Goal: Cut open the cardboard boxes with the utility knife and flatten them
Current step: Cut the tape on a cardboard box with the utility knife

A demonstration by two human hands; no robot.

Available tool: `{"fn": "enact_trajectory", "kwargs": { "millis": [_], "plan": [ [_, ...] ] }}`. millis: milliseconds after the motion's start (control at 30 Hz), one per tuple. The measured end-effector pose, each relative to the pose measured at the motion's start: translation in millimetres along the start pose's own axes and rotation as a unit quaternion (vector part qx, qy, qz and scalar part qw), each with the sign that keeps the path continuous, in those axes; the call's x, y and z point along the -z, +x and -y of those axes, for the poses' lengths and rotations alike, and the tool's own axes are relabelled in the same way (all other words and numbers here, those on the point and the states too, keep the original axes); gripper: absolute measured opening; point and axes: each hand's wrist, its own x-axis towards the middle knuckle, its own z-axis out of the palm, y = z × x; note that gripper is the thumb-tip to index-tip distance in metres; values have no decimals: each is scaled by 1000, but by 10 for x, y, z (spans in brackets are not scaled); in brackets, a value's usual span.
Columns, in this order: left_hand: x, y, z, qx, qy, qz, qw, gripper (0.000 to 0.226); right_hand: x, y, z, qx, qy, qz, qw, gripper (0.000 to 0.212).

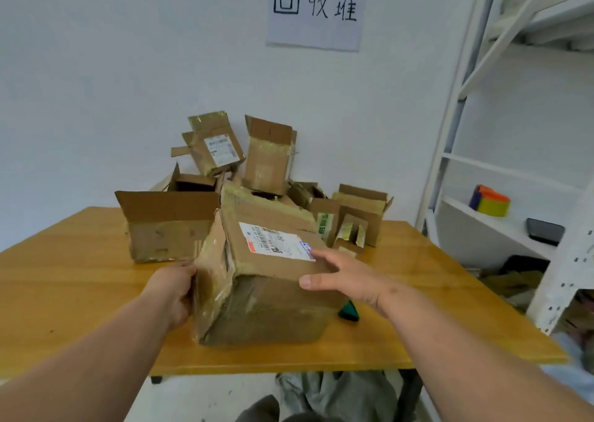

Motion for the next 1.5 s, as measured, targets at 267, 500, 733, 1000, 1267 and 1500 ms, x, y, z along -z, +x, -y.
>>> {"fn": "enact_trajectory", "kwargs": {
  "millis": [267, 500, 733, 1000, 1267, 1500],
  "plan": [
    [120, 123, -1, 40, 158, 97, 982, 97, -128, 289, -296, -36, 7, -39, 999, 105],
    [-15, -9, -37, -38, 152, 139, 978, 91, -157, 246, -330, -22, -23, -114, 993, 92],
    [-52, -26, 134, -12, 151, 188, 971, 90, -122, 18, -472, -19, -6, -139, 990, 78],
    [-287, -118, 91, -5, 131, 162, 978, 45, -128, -42, -572, -1, -10, -164, 986, 76],
    [-394, 30, 21, -10, 131, 170, 977, 44, -189, 237, -535, -24, -27, -182, 983, 73],
    [-463, 273, -163, -33, 159, 127, 979, 55, -146, 462, -512, 2, 97, -195, 976, 61]
  ]
}}
